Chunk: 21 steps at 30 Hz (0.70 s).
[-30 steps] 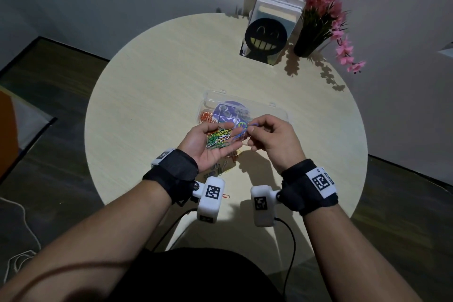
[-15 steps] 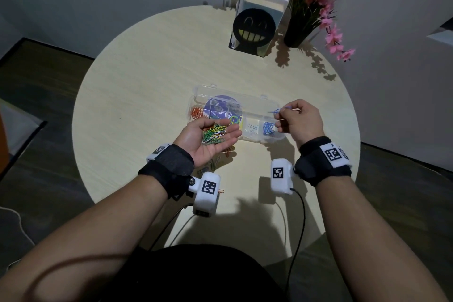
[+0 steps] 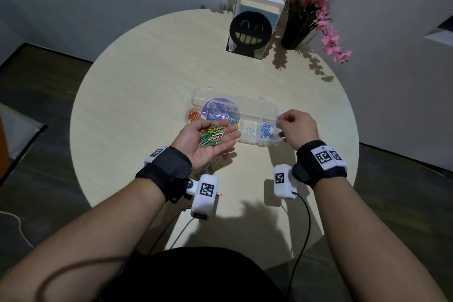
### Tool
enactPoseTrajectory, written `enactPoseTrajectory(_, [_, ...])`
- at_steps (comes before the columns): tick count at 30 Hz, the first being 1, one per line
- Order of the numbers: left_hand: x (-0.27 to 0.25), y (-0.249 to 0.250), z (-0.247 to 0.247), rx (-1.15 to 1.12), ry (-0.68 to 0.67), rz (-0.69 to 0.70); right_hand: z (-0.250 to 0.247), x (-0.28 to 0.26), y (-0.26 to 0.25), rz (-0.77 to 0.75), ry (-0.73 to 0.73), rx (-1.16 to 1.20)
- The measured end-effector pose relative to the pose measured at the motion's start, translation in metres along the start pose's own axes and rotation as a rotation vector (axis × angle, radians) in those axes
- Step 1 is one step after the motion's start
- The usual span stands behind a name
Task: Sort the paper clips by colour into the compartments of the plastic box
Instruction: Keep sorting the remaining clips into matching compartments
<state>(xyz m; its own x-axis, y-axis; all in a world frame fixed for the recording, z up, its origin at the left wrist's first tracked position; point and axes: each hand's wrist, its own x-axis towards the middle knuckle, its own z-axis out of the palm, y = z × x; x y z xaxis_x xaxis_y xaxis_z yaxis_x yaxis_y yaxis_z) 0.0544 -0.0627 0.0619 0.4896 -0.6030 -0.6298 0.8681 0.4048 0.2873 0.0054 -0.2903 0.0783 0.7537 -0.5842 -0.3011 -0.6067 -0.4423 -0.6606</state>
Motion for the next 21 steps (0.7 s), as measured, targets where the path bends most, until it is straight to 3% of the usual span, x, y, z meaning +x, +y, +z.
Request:
enactPoseTrajectory(5, [-0.005, -0.002, 0.004, 0.026, -0.012, -0.002, 0.013, -0.037, -0.027, -0.252, -0.13, 0.05])
enactPoseTrajectory(11, [-0.015, -0.002, 0.005, 0.04, -0.015, 0.011, 0.031, -0.07, -0.056, -0.522, -0.254, -0.114])
enactPoseTrajectory(16, [-0.022, -0.003, 0.006, 0.058, 0.002, 0.016, 0.041, -0.076, -0.065, -0.583, -0.214, -0.333])
enactPoseTrajectory(21, [-0.026, -0.003, 0.002, 0.052, -0.03, 0.012, 0.034, -0.079, -0.062, -0.601, -0.213, -0.25])
